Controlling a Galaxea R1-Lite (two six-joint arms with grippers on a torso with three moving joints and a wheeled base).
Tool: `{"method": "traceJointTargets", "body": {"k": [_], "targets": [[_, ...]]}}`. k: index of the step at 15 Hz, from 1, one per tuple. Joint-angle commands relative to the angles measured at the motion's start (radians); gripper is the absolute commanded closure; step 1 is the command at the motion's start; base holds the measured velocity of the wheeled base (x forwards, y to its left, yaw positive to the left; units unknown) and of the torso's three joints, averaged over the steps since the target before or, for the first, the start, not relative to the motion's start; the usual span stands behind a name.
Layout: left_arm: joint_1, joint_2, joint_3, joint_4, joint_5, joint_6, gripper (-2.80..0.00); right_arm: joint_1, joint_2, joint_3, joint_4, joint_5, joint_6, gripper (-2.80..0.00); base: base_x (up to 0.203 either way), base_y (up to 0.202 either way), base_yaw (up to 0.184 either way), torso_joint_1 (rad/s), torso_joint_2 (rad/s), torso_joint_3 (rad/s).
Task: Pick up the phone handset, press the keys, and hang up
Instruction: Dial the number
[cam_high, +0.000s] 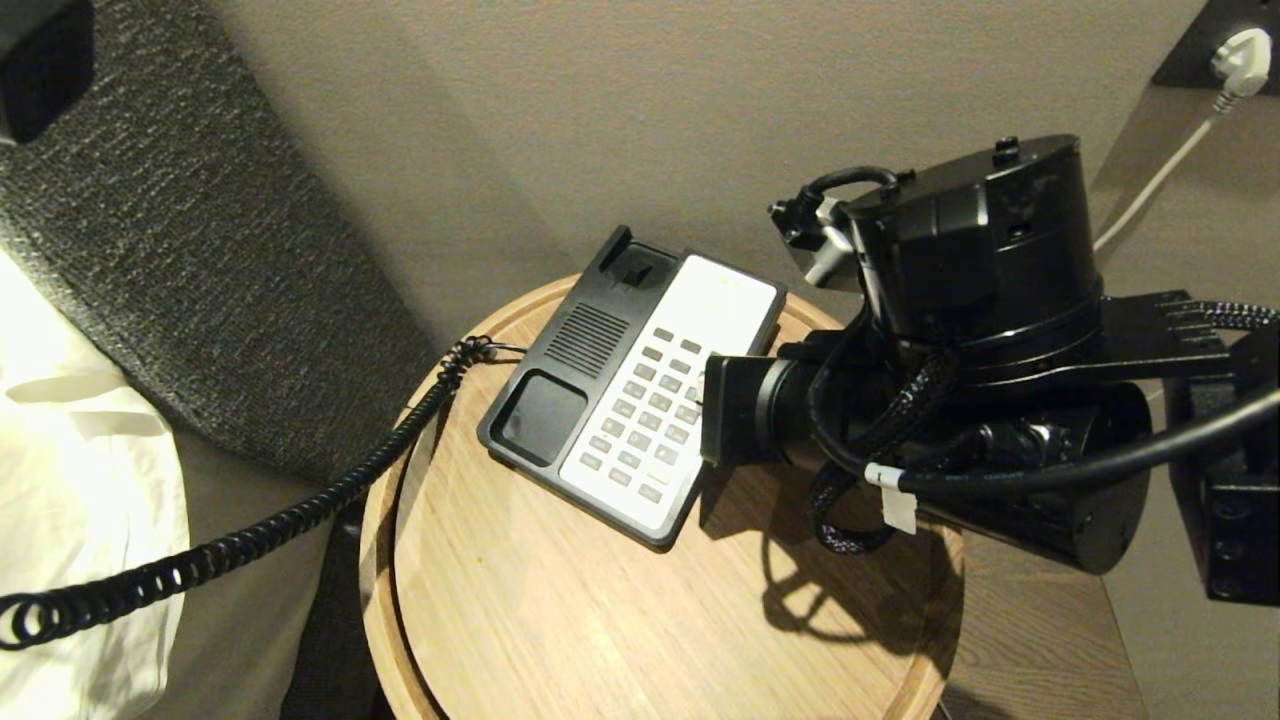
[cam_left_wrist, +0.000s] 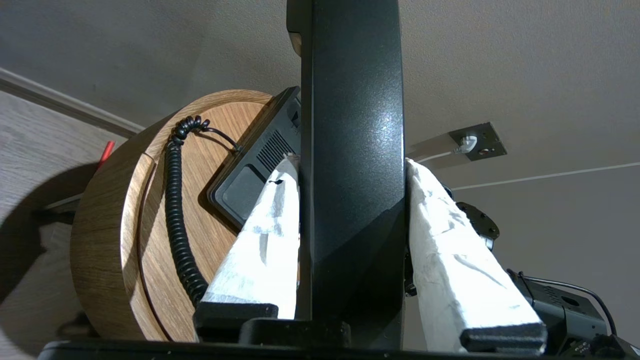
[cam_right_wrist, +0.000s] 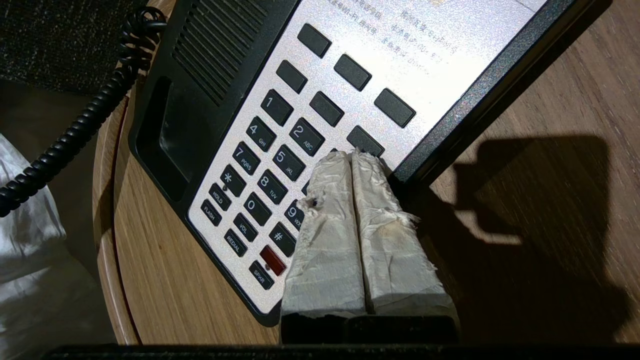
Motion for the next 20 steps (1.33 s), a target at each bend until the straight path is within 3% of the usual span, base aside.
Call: {"method": "traceJointTargets", "body": {"k": [1,20], "targets": [[0.000,0.001,0.000,0.002,0.001,-0.004,0.00,0.000,0.003,0.002,0.000,-0.002,0.003,0.00,0.000,0.000,0.000,0.000,0.00,0.000],[0.001,-0.005,0.017,0.002,0.003,-0.003,0.00,0.002,-0.016,0.001,-0.004,0.000,0.003,0.00,0.000,0.000,0.000,0.000,0.00,0.000]]}}
